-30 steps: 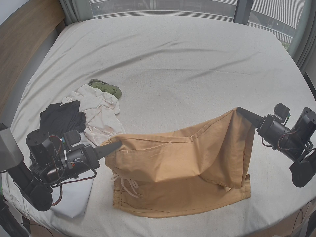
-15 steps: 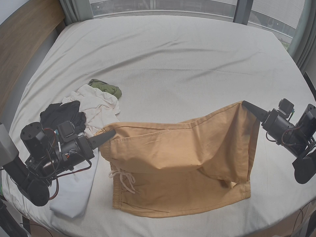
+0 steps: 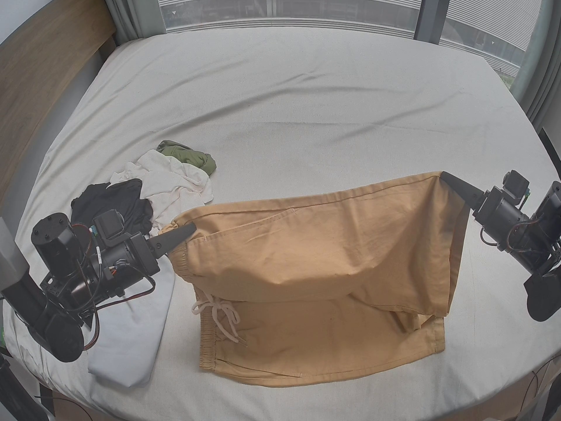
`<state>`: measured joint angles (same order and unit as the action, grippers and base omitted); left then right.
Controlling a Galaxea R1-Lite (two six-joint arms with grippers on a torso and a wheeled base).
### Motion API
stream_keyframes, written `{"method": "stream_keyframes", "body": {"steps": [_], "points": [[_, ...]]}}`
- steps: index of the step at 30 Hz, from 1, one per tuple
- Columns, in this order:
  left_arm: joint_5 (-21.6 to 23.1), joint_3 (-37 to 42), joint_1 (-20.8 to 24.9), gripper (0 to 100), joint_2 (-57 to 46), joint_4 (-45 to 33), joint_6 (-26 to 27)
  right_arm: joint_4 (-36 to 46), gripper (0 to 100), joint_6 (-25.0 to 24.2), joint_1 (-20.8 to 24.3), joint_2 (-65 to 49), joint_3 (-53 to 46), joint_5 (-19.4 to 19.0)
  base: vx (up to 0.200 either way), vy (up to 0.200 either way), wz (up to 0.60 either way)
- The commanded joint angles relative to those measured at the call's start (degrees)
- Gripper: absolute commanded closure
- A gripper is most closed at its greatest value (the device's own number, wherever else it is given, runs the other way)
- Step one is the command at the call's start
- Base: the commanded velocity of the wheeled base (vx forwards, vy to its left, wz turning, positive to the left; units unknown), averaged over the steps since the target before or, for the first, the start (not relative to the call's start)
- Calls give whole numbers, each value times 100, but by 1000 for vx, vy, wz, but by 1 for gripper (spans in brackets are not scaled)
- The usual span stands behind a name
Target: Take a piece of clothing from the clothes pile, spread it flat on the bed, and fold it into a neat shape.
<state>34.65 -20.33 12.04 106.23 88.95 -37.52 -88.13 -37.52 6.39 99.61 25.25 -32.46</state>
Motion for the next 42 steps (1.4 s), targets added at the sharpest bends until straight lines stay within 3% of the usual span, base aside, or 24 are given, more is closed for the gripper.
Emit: {"method": "stream_keyframes", "body": {"steps": [1, 27, 42], "points": [[-2, -14, -9, 100, -50, 25, -1, -3, 100, -1, -76, -3, 42, -6, 0, 0, 0], [-10, -173, -53, 100, -41, 25, 17, 6, 100, -185, -595, -231, 174, -340, 0, 0, 0], [-19, -252, -123, 100, -41, 25, 34, 6, 100, -185, -604, -231, 156, -340, 0, 0, 0]]}}
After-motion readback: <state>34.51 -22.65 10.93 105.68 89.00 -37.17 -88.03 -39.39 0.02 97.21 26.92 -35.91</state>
